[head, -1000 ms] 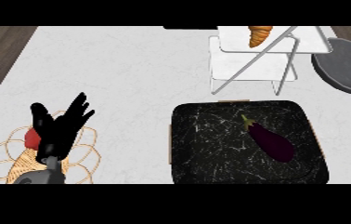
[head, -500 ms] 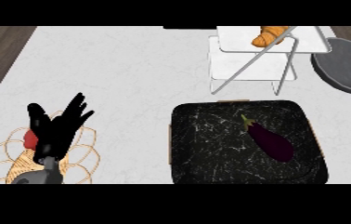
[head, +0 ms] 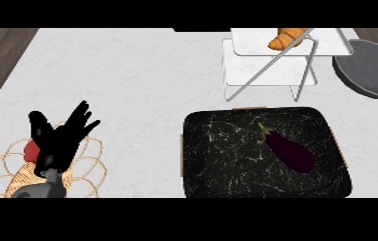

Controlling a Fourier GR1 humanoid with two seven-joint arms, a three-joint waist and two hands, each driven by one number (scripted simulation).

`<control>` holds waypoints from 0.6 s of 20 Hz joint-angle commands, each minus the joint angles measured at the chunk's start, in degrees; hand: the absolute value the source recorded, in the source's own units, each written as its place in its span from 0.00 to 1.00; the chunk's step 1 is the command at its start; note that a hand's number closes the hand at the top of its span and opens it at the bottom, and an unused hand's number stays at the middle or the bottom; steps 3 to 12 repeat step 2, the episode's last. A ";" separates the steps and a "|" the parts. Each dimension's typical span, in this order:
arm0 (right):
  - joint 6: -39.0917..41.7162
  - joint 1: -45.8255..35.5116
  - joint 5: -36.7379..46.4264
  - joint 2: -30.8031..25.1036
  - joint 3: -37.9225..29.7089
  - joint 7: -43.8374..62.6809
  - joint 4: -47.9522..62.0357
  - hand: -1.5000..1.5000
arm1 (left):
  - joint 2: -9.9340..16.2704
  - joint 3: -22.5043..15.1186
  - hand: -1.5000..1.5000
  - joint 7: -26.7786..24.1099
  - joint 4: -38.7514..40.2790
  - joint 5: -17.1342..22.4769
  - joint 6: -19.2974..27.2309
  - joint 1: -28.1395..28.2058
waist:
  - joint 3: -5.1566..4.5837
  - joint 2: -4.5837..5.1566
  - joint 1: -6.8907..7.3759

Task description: Pick the croissant from the tray and place it in the tiered shelf

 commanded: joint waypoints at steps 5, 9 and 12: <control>7.43 5.37 -5.91 -6.38 -3.98 -4.03 2.35 0.00 | -2.21 -1.42 0.50 -2.57 1.48 -0.96 -0.07 3.72 | -0.31 0.32 0.14; 7.43 5.37 -5.91 -6.38 -3.98 -4.03 2.35 0.00 | -2.21 -1.42 0.50 -2.57 1.48 -0.96 -0.07 3.72 | -0.31 0.32 0.14; 7.43 5.37 -5.91 -6.38 -3.98 -4.03 2.35 0.00 | -2.21 -1.42 0.50 -2.57 1.48 -0.96 -0.07 3.72 | -0.31 0.32 0.14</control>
